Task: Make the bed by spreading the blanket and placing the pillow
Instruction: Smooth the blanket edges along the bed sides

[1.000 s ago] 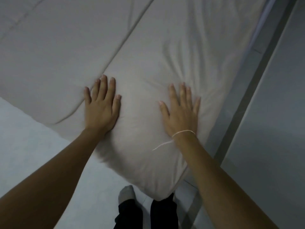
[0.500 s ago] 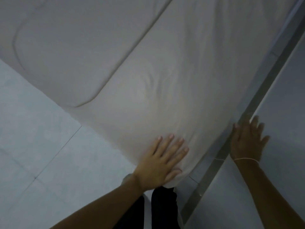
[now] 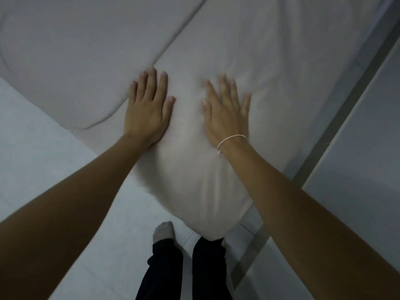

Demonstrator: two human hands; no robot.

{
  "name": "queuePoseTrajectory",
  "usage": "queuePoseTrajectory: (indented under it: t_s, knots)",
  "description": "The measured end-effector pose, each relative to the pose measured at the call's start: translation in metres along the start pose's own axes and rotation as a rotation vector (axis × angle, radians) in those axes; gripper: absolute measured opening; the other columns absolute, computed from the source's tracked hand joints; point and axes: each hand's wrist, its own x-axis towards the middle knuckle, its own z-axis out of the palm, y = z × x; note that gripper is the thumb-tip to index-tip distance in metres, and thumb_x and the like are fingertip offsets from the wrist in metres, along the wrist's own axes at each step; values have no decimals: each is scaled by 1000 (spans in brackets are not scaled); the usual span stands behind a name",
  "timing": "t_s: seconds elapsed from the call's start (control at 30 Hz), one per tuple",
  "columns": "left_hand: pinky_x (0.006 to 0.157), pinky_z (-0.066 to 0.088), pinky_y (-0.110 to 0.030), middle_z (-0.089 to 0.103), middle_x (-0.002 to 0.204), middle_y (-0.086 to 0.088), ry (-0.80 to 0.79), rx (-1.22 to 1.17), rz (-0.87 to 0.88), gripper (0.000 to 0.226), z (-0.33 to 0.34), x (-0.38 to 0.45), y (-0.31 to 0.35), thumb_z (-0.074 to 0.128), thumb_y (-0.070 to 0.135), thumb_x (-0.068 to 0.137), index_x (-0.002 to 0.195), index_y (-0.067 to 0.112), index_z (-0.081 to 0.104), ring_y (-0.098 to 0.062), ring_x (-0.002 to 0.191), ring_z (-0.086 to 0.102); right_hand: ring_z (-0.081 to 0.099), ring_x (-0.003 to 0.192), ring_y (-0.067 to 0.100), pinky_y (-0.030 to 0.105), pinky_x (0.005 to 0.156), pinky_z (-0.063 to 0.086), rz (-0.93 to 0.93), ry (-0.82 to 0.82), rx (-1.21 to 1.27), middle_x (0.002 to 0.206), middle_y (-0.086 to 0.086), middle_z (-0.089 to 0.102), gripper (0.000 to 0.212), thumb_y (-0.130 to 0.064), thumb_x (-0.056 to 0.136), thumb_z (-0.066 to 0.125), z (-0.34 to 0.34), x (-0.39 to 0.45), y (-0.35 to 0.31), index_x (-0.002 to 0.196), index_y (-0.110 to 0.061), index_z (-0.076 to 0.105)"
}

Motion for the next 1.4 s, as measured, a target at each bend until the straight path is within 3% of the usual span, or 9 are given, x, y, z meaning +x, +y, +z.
queuePoseTrajectory:
  t_s: [0.3, 0.47, 0.6, 0.73, 0.87, 1.03, 1.13, 1.4]
  knots:
    - [120, 3, -43, 9, 160, -13, -51, 11, -3, 60, 9, -35, 18, 16, 44, 99, 152, 17, 10, -29, 148, 7, 8, 149, 22, 56, 117, 5, 338, 101, 23, 161, 2, 13, 51, -38, 101, 24, -3, -41, 118, 151, -31, 17]
    - [120, 7, -46, 12, 159, -13, -95, -10, -2, 62, 13, -76, 37, 17, 46, 98, 151, 15, 12, -30, 147, 10, 16, 146, 33, 57, 115, 7, 506, 35, 51, 160, 7, 13, 54, -40, 101, 18, -4, -75, 136, 152, -26, 10]
    - [119, 4, -44, 6, 160, -12, -263, 22, 69, 68, 6, -121, 51, 12, 53, 96, 152, 14, 8, -32, 147, 7, 19, 144, 37, 57, 115, 11, 513, -65, -23, 158, 14, 21, 55, -36, 102, 22, -22, -107, 124, 151, -12, 20]
    - [119, 1, -44, -5, 160, -8, -421, 16, 131, 69, -43, -147, 52, 2, 57, 93, 152, 20, -1, -31, 148, 0, 12, 147, 30, 53, 118, 9, 415, -197, -42, 161, 6, 11, 56, -34, 100, 29, -61, -129, 69, 151, -15, 16]
    - [120, -2, -41, -9, 160, -7, -324, -36, -22, 64, -138, -149, 35, 10, 54, 97, 151, 22, -5, -27, 148, -6, 3, 149, 26, 52, 118, 6, 288, -241, -13, 162, 2, 0, 59, -42, 100, 26, -129, -126, -18, 152, -23, 10]
    - [117, 23, -42, 14, 160, -9, -201, -73, -190, 56, -262, -164, -14, 27, 41, 101, 150, 19, 13, -26, 141, 30, 25, 144, 21, 46, 119, 14, 129, -304, 66, 161, 5, 10, 55, -41, 99, 30, -216, -118, -125, 151, -25, 18]
    - [111, 32, -37, 20, 158, -9, -123, -63, -295, 53, -329, -175, -55, 29, 39, 101, 149, 20, 17, -25, 133, 42, 30, 141, 21, 42, 118, 19, 28, -248, 85, 160, 5, 15, 54, -43, 99, 30, -257, -111, -197, 149, -25, 22]
    - [101, 42, -37, 33, 152, -11, 156, -49, -396, 51, -461, -176, -183, 34, 34, 100, 146, 15, 28, -30, 123, 50, 19, 145, 24, 44, 119, 13, -163, -82, 163, 159, 4, 18, 56, -42, 99, 33, -308, -65, -359, 150, -21, 22]
